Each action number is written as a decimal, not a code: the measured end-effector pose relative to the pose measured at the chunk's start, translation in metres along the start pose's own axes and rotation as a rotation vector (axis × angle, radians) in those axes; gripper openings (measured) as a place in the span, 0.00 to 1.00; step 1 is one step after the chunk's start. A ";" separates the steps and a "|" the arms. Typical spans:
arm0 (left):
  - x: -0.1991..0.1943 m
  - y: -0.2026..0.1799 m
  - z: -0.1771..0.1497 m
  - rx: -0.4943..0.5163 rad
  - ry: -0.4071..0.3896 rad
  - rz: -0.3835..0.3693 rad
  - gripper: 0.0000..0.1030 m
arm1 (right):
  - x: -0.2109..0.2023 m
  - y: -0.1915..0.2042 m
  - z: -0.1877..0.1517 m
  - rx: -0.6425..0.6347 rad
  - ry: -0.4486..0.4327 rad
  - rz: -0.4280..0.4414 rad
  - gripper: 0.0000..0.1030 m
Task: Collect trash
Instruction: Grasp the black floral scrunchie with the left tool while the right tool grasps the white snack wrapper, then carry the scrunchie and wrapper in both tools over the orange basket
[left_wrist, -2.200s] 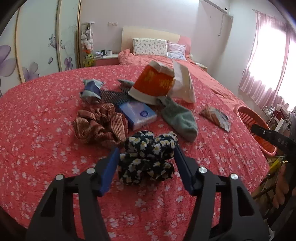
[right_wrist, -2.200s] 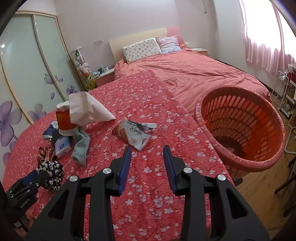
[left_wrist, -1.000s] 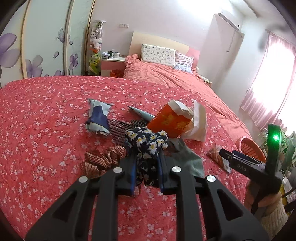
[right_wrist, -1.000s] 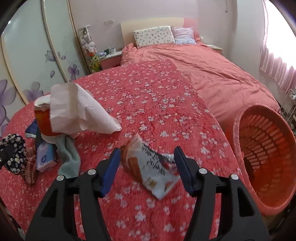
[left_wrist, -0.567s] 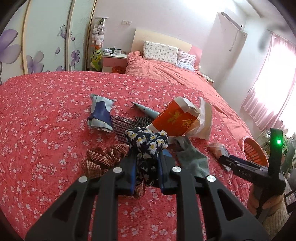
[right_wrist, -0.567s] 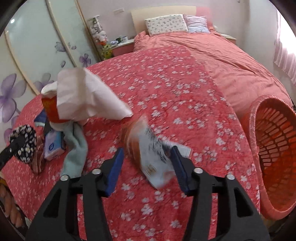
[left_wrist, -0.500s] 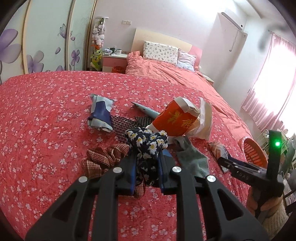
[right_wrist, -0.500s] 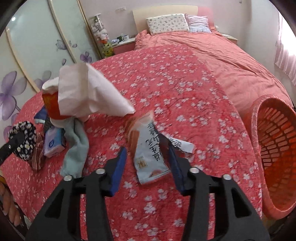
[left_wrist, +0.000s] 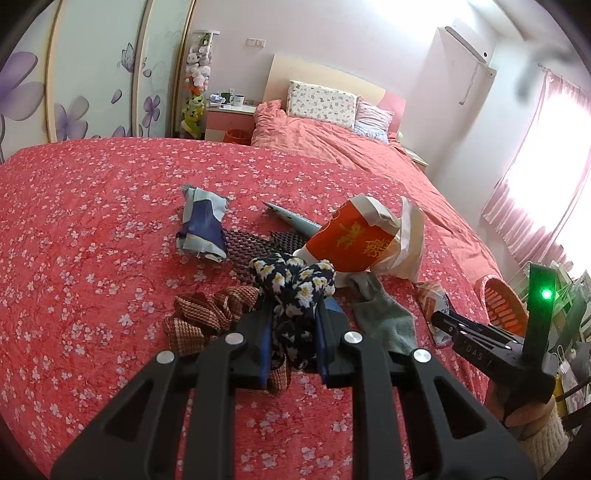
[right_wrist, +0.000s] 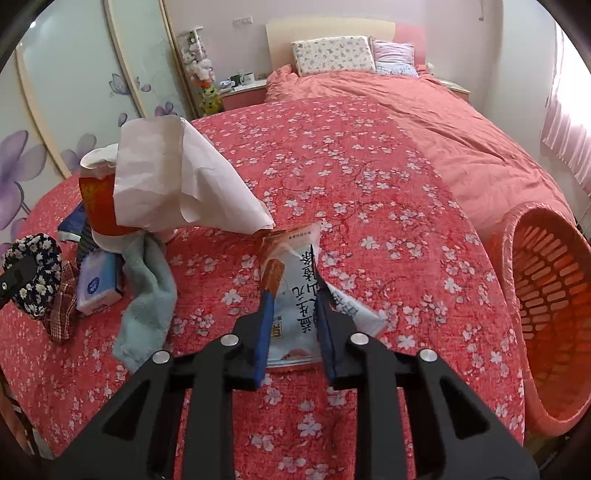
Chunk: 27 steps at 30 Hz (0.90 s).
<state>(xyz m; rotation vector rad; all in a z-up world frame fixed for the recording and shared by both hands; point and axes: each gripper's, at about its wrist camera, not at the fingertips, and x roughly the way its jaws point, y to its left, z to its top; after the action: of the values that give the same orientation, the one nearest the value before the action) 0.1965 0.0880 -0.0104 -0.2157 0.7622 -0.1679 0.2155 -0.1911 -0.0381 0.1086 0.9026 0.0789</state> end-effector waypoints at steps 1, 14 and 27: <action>0.000 0.000 0.000 0.001 -0.001 0.000 0.19 | -0.001 -0.001 0.000 0.001 -0.002 0.001 0.15; -0.011 -0.015 0.003 0.015 -0.016 -0.021 0.19 | -0.030 -0.013 -0.003 0.027 -0.071 0.009 0.01; -0.020 -0.060 0.008 0.059 -0.030 -0.079 0.19 | -0.072 -0.034 -0.004 0.068 -0.168 -0.021 0.01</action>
<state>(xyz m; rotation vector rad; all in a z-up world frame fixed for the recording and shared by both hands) 0.1835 0.0362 0.0237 -0.1926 0.7179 -0.2614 0.1686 -0.2324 0.0109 0.1666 0.7384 0.0191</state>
